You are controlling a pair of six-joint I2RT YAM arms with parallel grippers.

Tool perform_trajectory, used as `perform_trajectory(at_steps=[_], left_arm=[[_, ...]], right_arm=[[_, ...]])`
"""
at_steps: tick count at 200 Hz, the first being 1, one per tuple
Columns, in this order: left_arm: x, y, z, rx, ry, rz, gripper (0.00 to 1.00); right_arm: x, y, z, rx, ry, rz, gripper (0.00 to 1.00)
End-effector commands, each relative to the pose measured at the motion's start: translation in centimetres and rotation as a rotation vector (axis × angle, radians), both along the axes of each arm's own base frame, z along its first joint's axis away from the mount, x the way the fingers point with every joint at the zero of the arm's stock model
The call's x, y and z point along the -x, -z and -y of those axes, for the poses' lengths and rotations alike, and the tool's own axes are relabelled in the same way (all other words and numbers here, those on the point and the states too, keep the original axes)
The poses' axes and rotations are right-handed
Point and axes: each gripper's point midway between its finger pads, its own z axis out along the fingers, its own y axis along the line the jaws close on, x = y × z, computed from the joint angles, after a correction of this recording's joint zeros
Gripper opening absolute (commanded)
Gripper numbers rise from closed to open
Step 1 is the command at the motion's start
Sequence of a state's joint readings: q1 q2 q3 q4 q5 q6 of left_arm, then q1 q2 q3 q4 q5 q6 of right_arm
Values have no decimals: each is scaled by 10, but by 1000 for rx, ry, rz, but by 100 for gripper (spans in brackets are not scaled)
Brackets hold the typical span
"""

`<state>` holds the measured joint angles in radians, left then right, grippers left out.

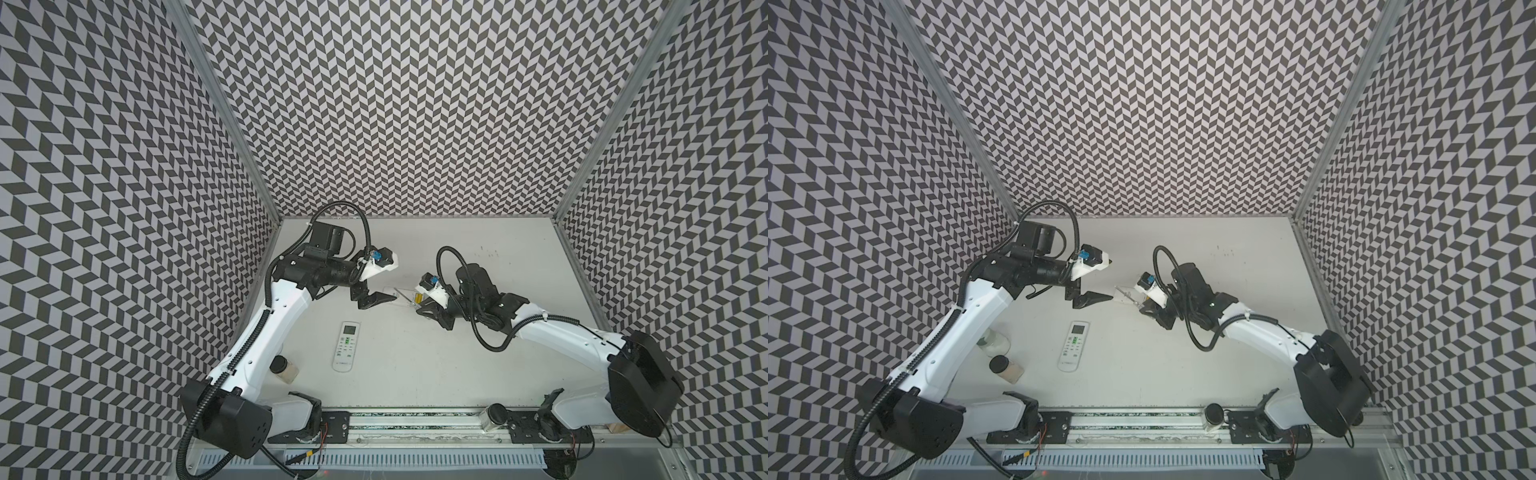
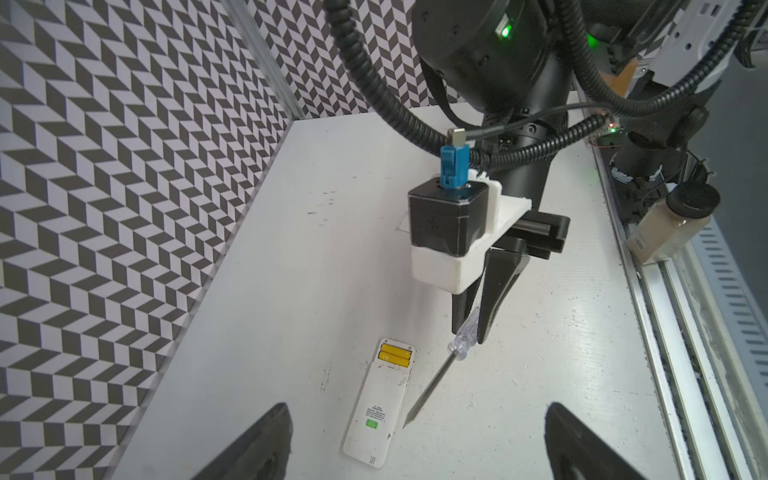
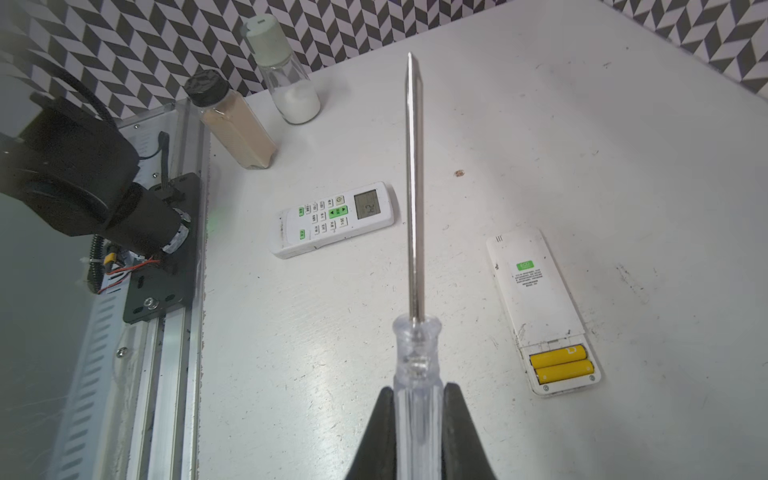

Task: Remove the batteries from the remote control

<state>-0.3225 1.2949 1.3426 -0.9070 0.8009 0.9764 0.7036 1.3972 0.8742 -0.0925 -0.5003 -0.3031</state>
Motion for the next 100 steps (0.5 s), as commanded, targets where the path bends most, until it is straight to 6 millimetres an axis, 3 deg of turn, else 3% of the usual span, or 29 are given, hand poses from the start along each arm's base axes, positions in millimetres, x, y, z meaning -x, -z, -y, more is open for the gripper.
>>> perform_trajectory(at_steps=[1,30,53,100], left_arm=[[21,0,4,-20,108,3,94],[32,0,8,-41,160,10,91],[23,5,6,-90,129,35,73],[19,17,1,-152,109,47,70]], right_arm=[[-3,-38,-9,-120,-46,155,0],[-2,-45,-13,-128,-81,179,0],[-3,-44,-16,-119,-99,185,0],[9,-61,-21,-183,-169,193,1]])
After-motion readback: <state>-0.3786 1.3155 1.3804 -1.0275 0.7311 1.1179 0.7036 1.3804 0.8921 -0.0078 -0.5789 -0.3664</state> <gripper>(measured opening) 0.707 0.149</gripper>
